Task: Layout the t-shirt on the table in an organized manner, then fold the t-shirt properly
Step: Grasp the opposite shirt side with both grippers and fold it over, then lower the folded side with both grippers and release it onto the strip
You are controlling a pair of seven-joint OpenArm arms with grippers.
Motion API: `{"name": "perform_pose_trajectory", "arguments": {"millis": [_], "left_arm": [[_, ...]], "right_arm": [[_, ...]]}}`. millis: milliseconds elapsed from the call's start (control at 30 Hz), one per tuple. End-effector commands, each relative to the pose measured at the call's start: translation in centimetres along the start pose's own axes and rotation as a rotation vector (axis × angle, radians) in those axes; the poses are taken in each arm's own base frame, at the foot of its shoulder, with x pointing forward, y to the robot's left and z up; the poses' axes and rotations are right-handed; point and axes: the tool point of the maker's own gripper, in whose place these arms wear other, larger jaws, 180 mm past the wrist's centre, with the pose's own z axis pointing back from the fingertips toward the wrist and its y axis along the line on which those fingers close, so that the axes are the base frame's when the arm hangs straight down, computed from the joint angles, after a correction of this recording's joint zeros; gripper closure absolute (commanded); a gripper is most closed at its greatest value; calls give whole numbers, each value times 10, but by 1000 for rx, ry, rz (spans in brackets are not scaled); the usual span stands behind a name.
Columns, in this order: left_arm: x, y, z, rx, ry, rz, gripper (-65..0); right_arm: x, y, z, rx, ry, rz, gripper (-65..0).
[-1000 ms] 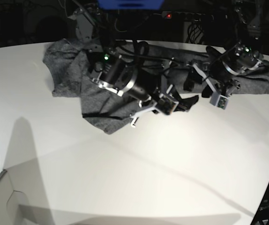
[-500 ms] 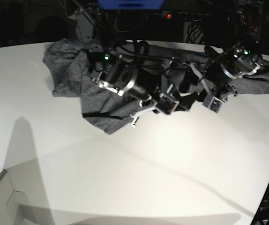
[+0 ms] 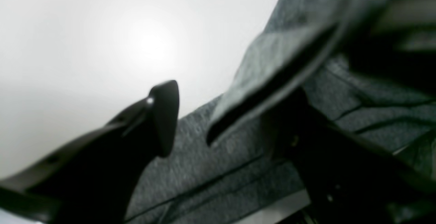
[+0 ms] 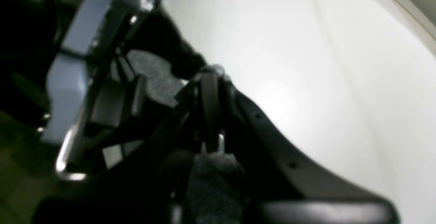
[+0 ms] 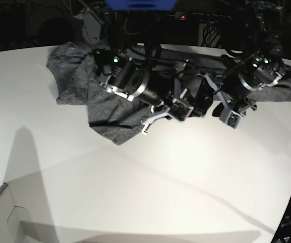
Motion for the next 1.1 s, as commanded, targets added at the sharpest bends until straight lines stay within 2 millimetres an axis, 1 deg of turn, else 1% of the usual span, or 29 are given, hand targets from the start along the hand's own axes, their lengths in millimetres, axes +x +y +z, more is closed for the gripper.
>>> {"name": "perform_pose_trajectory", "arguments": {"millis": [0, 67, 167, 233, 267, 300, 433, 467, 500, 533, 600, 700, 900, 967, 1000, 1067], "left_arm": [[9, -6, 0, -22, -29, -16, -362], [9, -11, -2, -38, -27, -25, -362], [12, -15, -4, -49, -33, -30, -360], [12, -14, -4, -48, -32, -34, -333], [12, -14, -4, -47, -31, -36, -300], [12, -14, -4, -46, -30, -37, -250], [17, -13, -4, -52, -41, -53, -26], [18, -14, -4, -60, -44, -67, 0], [19, -16, -3, -71, -47, -82, 0], [19, -17, -3, -83, -48, -99, -14], [18, -20, -3, -96, -47, -119, 0], [18, -20, -3, -99, -44, -125, -1], [15, -14, -2, -62, -26, -161, -1], [17, -6, 1, -39, -33, -151, -1], [17, -3, 3, -28, -37, -145, -1], [15, 2, 5, -15, -32, -136, -1]], "right_arm": [[20, 1, 0, 5, -73, -1, 0], [21, 5, -1, 16, -75, 4, 0], [21, 5, -1, 16, -75, 4, 0], [21, 5, -1, 16, -75, 4, 0], [21, 5, -1, 16, -75, 4, 0], [22, 5, 0, 16, -77, 4, 0], [22, 5, 0, 16, -78, 4, 0], [22, 5, 0, 16, -78, 4, 0], [22, 5, 0, 16, -78, 4, 0], [22, 5, 0, 15, -79, 6, 0], [23, 4, -1, 15, -80, 7, 0], [23, 3, 0, 10, -79, 6, 0], [20, 2, 0, 8, -71, 6, 0], [16, 0, 2, 6, -59, 12, 0], [16, 0, 3, 5, -59, 15, -10], [15, 0, 4, 5, -58, 15, -58]]}}
